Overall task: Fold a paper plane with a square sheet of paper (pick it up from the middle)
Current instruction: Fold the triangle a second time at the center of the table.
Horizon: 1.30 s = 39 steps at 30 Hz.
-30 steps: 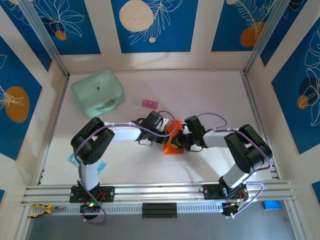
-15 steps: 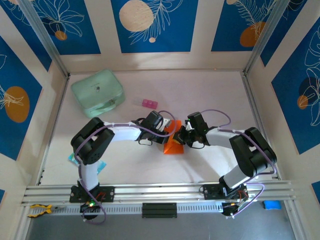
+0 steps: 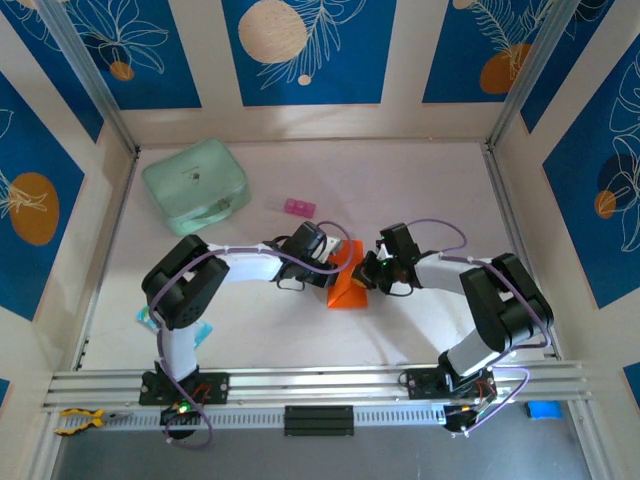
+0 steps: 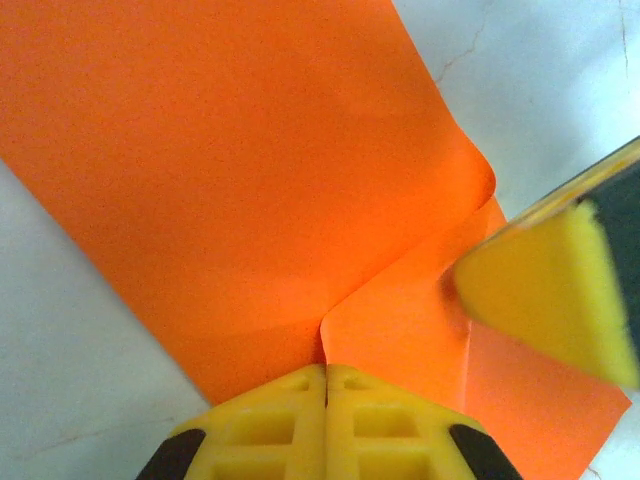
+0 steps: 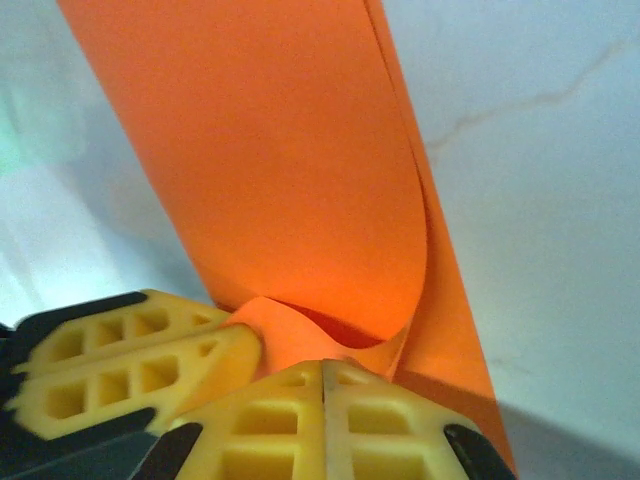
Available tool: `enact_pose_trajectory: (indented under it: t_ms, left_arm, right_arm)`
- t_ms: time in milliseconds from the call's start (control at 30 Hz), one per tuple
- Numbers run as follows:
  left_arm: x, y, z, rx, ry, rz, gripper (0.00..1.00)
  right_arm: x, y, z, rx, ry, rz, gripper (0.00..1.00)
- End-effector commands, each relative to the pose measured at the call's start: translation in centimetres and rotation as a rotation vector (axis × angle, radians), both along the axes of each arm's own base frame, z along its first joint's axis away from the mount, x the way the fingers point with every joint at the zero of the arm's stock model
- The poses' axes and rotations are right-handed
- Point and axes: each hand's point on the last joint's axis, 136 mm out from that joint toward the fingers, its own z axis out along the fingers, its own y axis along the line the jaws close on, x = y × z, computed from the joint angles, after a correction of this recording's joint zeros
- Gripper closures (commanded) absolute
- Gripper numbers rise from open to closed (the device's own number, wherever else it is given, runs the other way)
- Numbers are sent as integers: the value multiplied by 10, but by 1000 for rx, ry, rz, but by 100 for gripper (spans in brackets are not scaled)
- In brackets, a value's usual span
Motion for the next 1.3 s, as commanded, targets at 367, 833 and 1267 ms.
enact_pose_trajectory:
  t_ms: [367, 833, 1267]
  left_arm:
    - [-12, 22, -27, 115, 59, 0, 98]
    - [-13, 22, -28, 120, 60, -3, 98]
    - [-14, 23, -30, 127, 64, -9, 98]
  right_arm:
    - [-1, -23, -26, 17, 62, -56, 100]
    - [15, 0, 20, 130, -52, 22, 100]
    - [11, -36, -25, 53, 21, -73, 100]
